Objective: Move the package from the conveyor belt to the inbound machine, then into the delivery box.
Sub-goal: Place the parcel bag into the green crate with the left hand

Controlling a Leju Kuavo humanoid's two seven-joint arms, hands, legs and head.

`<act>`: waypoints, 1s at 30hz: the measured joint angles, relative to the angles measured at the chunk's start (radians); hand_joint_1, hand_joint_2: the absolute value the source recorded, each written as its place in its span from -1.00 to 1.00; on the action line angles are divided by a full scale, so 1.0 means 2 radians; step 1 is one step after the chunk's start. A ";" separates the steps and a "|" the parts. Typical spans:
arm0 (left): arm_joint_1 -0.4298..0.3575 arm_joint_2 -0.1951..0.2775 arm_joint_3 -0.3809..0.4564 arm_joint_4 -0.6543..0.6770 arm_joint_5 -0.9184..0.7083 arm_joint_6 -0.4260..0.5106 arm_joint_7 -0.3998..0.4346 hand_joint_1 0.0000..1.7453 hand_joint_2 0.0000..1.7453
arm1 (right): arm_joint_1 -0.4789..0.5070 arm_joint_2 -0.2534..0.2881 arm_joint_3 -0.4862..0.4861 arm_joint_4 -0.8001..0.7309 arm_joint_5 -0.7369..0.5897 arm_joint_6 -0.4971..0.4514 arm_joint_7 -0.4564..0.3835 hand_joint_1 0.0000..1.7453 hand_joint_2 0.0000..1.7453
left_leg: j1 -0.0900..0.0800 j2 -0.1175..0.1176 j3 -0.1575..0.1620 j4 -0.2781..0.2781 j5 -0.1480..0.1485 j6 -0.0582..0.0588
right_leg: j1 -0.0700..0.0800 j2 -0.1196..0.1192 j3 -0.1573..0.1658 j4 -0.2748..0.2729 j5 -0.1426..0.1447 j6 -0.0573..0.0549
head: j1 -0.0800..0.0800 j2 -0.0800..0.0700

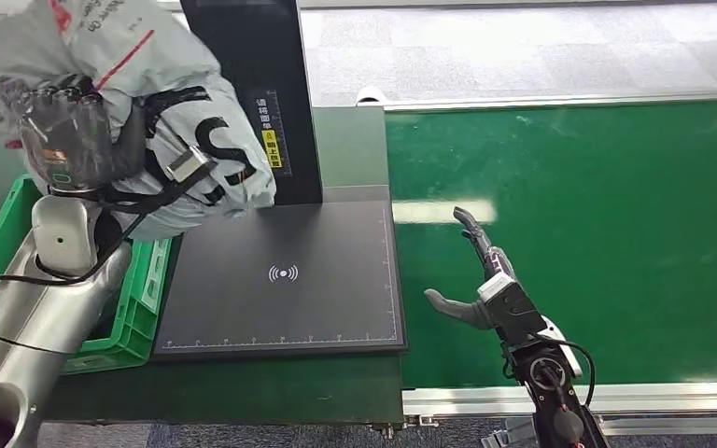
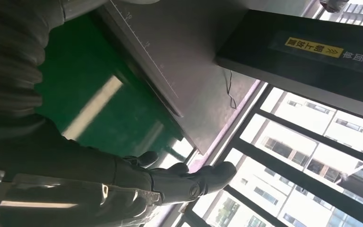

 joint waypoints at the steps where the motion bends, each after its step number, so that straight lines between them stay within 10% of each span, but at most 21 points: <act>1: 0.008 -0.012 0.033 -0.039 0.004 0.000 -0.054 1.00 -1.00 | -0.002 0.000 0.003 0.004 -0.002 -0.002 -0.001 -1.00 1.00 | 0.000 0.001 0.000 0.000 0.000 0.000 | 0.000 0.001 0.000 0.000 0.000 0.000 | 0.000 0.000; 4: 0.022 -0.038 0.107 -0.119 0.015 0.000 -0.105 1.00 -1.00 | -0.005 -0.002 0.008 0.012 -0.004 -0.004 -0.003 -1.00 1.00 | 0.000 0.002 0.001 0.000 -0.001 0.000 | 0.000 0.002 0.000 0.000 0.000 0.000 | 0.000 0.000; 8: 0.024 -0.097 0.207 -0.174 0.045 -0.001 -0.250 1.00 1.00 | -0.005 -0.005 0.011 0.017 -0.007 -0.010 -0.005 -1.00 1.00 | 0.000 -0.001 0.000 0.000 0.000 0.001 | 0.000 -0.001 0.000 0.000 0.000 0.000 | 0.000 0.000; 12: 0.022 -0.133 0.315 -0.182 0.012 -0.002 -0.403 1.00 1.00 | 0.000 -0.009 0.014 0.017 -0.008 -0.015 -0.004 -1.00 1.00 | 0.000 0.000 0.001 0.000 0.000 0.001 | 0.000 -0.001 0.001 0.000 0.000 0.000 | 0.000 0.000; 15: 0.008 -0.063 0.308 -0.136 -0.002 -0.003 -0.274 1.00 1.00 | 0.006 -0.013 0.014 0.015 -0.008 -0.018 -0.002 -1.00 1.00 | 0.001 0.000 0.000 0.000 0.001 -0.001 | 0.002 -0.001 -0.001 0.000 0.000 -0.001 | 0.000 0.000; 19: -0.063 0.026 0.160 0.019 -0.007 -0.006 0.150 1.00 1.00 | 0.013 -0.017 0.013 0.007 -0.006 -0.017 0.003 -1.00 1.00 | 0.002 -0.003 0.001 0.000 0.001 -0.001 | 0.002 -0.003 0.000 0.000 0.000 -0.001 | -0.001 0.000; 21: -0.078 0.032 0.047 0.113 -0.006 -0.030 0.270 1.00 1.00 | 0.014 -0.017 0.013 0.002 -0.001 -0.012 0.004 -1.00 1.00 | 0.001 -0.006 0.002 0.000 0.001 -0.001 | 0.001 -0.006 0.004 0.000 -0.001 -0.001 | 0.000 0.000; 25: -0.084 0.036 -0.073 0.278 0.005 -0.226 0.234 1.00 1.00 | 0.012 -0.017 0.013 -0.001 0.014 0.012 0.004 -1.00 1.00 | 0.000 0.000 0.002 0.000 0.001 -0.001 | 0.001 -0.001 0.004 0.000 0.001 -0.002 | 0.001 0.000; 30: -0.095 0.034 -0.040 0.393 0.001 -0.383 0.170 1.00 1.00 | 0.004 -0.013 0.013 0.004 0.027 0.021 0.003 -1.00 1.00 | 0.001 0.002 0.002 0.000 0.001 -0.001 | 0.001 0.002 0.001 0.000 0.001 -0.002 | 0.001 0.000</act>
